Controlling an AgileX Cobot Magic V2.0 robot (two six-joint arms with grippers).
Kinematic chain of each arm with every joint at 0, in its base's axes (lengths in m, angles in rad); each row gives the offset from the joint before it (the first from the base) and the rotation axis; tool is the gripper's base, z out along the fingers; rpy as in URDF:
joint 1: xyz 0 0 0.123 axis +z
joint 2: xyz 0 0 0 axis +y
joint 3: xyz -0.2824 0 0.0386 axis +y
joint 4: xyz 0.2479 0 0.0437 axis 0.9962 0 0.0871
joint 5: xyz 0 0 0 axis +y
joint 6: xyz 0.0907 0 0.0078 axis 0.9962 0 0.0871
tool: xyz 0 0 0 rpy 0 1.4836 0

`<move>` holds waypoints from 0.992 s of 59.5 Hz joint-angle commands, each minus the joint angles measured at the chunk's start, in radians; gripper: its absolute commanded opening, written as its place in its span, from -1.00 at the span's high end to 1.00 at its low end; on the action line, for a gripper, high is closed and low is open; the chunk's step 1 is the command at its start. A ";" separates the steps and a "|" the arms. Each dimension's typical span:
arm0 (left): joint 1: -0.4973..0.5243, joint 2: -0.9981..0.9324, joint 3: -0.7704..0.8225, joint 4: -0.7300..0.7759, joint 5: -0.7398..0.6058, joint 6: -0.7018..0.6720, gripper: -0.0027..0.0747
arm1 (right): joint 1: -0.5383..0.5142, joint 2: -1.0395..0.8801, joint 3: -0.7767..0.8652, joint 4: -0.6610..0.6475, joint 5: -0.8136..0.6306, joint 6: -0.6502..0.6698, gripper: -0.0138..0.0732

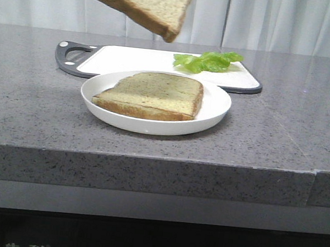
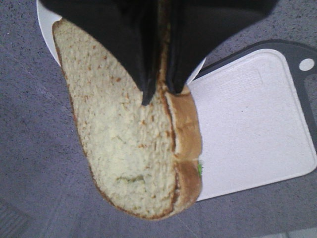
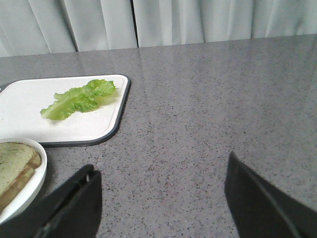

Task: Left arm grabs bread, right arm adds lettuce
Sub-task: 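Lift the top bread slice with the left gripper and move it aside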

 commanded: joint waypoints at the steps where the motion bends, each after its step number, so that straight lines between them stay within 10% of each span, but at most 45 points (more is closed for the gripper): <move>1: 0.027 -0.085 0.032 0.006 -0.132 -0.003 0.99 | -0.005 0.014 -0.037 -0.014 -0.090 0.000 -0.55; 29: 0.293 -0.421 0.293 0.050 -0.117 -0.003 0.99 | -0.003 0.258 -0.078 -0.015 -0.154 -0.043 -0.55; 59: 0.377 -0.563 0.391 0.058 -0.102 -0.003 0.99 | 0.189 0.860 -0.520 -0.015 -0.132 -0.242 -0.55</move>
